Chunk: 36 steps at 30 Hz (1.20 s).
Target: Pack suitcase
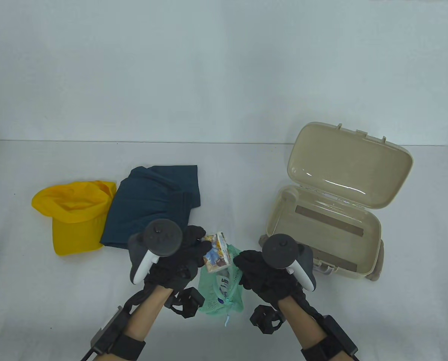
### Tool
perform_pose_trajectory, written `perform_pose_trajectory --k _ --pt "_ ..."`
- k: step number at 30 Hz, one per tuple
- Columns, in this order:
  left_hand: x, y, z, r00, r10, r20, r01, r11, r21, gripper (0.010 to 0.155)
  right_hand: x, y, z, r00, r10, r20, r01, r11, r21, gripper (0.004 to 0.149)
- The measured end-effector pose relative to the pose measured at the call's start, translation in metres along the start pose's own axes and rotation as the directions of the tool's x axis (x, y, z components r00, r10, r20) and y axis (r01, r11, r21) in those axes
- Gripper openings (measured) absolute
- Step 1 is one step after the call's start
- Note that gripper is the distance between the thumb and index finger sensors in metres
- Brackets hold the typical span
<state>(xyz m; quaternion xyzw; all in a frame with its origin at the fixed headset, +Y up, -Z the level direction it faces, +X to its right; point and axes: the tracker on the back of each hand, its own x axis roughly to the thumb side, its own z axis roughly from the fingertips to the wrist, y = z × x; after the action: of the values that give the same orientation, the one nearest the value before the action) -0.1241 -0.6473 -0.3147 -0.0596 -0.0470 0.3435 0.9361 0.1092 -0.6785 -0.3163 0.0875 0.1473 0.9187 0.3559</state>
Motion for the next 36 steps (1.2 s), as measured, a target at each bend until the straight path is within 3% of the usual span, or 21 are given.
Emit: perform_pose_trajectory --k 7,14,22,28,33,36 --pt "0.013 -0.030 -0.001 0.950 -0.308 0.055 0.307 0.952 0.023 0.051 -0.004 -0.004 -0.001 0.999 -0.037 -0.021 0.037 0.999 -0.007 0.049" --pt "0.036 -0.051 -0.003 0.829 -0.545 0.123 0.550 0.835 -0.008 0.051 -0.001 -0.004 0.002 0.998 0.065 -0.022 -0.066 0.995 -0.077 0.050" --pt "0.050 -0.076 -0.017 0.731 -0.664 0.155 0.682 0.709 -0.177 0.050 -0.001 -0.004 0.002 0.996 0.083 -0.019 -0.084 0.992 -0.097 0.049" --pt "0.044 -0.083 -0.030 0.795 -0.593 0.128 0.602 0.748 -0.278 0.051 -0.001 -0.005 0.001 0.996 0.083 -0.021 -0.085 0.992 -0.096 0.049" --pt "0.034 -0.064 -0.034 0.926 -0.371 0.075 0.369 0.841 -0.396 0.056 -0.002 -0.006 0.001 0.996 0.082 -0.028 -0.084 0.992 -0.098 0.049" --pt "0.035 -0.047 -0.025 0.941 -0.329 0.082 0.336 0.874 -0.351 0.058 -0.003 -0.007 0.002 0.997 0.071 -0.033 -0.074 0.992 -0.102 0.049"
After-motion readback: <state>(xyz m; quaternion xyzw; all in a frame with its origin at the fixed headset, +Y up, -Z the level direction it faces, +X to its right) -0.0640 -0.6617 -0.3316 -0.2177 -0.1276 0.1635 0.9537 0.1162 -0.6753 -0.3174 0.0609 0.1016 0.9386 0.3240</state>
